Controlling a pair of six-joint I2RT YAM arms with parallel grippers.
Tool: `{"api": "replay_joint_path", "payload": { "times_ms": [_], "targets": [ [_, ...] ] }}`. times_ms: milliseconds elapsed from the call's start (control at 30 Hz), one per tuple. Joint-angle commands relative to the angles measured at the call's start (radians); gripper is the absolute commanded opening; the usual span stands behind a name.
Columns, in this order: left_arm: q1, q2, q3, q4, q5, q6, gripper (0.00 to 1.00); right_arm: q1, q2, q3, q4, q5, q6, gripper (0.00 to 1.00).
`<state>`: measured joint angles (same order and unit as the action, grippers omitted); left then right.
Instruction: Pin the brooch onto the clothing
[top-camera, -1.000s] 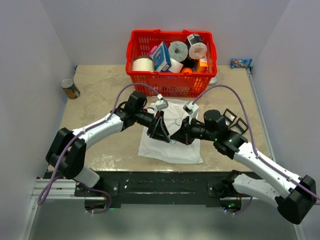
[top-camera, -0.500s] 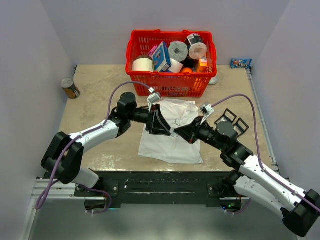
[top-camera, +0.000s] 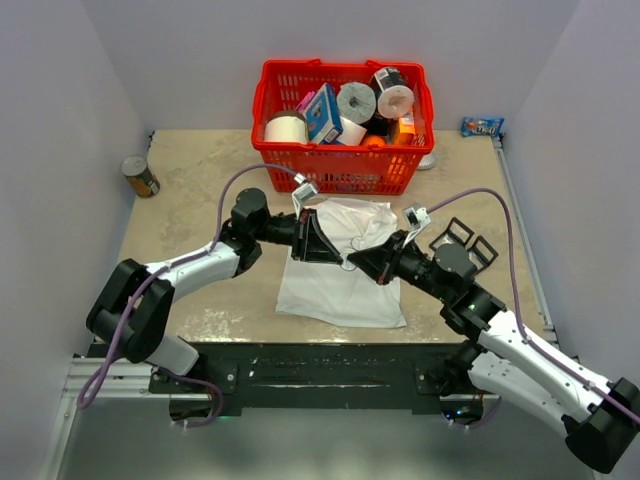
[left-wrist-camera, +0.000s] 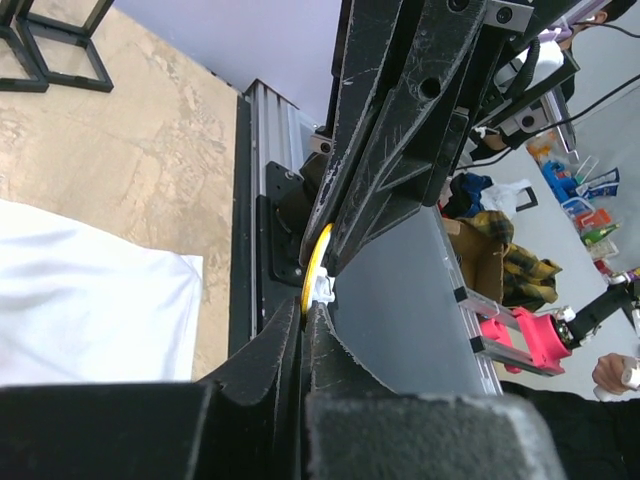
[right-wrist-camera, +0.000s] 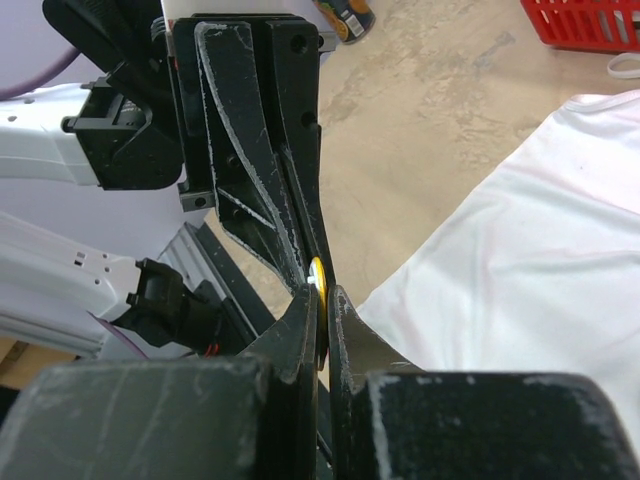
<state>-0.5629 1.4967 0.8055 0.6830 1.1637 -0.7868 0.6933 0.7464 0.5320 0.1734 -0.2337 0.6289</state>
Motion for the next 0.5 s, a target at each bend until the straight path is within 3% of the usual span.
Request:
{"api": "replay_joint_path", "payload": {
  "times_ms": [0, 33, 67, 200, 300, 467],
  "targets": [
    [-0.005, 0.011, -0.002, 0.073, 0.039, -0.028, 0.00, -0.002, 0.008, 0.025, -0.020, -0.001, -0.018, 0.00],
    [-0.006, 0.017, -0.003, 0.078, 0.044, -0.029, 0.00, -0.002, 0.008, 0.035, -0.043, -0.003, -0.029, 0.02],
    [-0.006, 0.020, -0.002, 0.081, 0.057, -0.026, 0.00, -0.003, 0.010, 0.063, -0.102, -0.004, -0.058, 0.19],
    [-0.006, 0.040, 0.011, 0.061, 0.096, -0.006, 0.00, -0.003, 0.011, 0.155, -0.274, -0.001, -0.145, 0.59],
    [-0.009, 0.048, 0.050, -0.077, 0.114, 0.111, 0.00, -0.003, 0.037, 0.238, -0.402, -0.009, -0.215, 0.67],
    [-0.037, 0.059, 0.182, -0.552, 0.133, 0.438, 0.00, -0.002, 0.103, 0.347, -0.552, -0.070, -0.316, 0.61]
  ]
}}
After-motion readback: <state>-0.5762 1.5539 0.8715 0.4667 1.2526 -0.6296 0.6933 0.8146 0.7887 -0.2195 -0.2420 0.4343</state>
